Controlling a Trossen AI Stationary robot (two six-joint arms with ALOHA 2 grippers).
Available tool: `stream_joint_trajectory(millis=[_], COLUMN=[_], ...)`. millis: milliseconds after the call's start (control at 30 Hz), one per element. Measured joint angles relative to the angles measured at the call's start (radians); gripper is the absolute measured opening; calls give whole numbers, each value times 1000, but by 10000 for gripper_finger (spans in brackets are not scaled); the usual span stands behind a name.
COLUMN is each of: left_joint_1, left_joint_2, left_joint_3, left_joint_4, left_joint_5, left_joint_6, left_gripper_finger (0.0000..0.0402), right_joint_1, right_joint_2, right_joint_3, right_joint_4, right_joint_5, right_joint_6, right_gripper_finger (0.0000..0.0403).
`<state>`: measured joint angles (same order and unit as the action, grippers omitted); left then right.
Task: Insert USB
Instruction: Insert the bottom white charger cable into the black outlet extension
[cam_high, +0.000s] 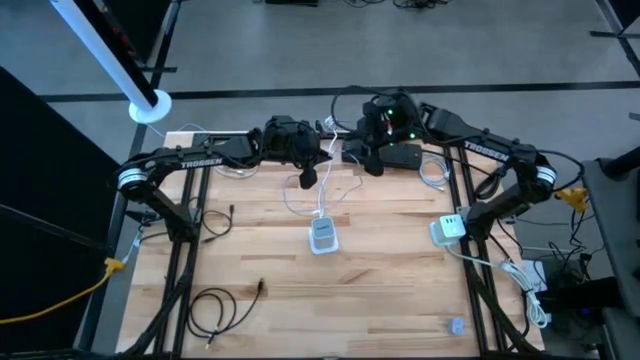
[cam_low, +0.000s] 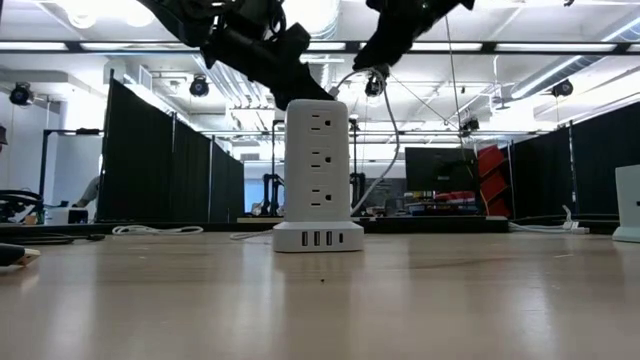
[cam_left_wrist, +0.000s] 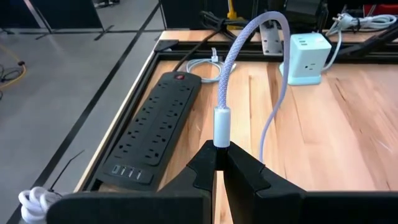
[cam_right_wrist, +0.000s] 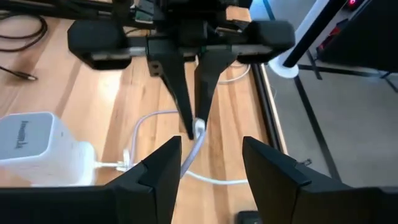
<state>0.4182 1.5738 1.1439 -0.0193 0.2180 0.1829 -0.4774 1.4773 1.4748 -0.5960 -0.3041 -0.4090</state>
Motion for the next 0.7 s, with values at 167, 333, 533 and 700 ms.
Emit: stream_joint_trajectory(millis=[167,333,533,700], left_joint_1=[-1,-2,-3,-3], left_joint_2=[0,0,0,0], left_joint_3=[0,0,0,0], left_joint_4=[3,0,-8,-7], left_joint_5=[0,-1,-2,-2], left_joint_6=[-6,-8,-8,-8], left_gripper_finger=[7,7,7,7], right_joint_1=[6,8,8,8], right_joint_2=[35,89,103,106], right_joint_3=[20,20,23,23], right_joint_4=[6,2,3,2], right_joint_5=[-1,-7,-8,-9], right_joint_6=[70,108,105,104], right_gripper_finger=[142,130,104,56])
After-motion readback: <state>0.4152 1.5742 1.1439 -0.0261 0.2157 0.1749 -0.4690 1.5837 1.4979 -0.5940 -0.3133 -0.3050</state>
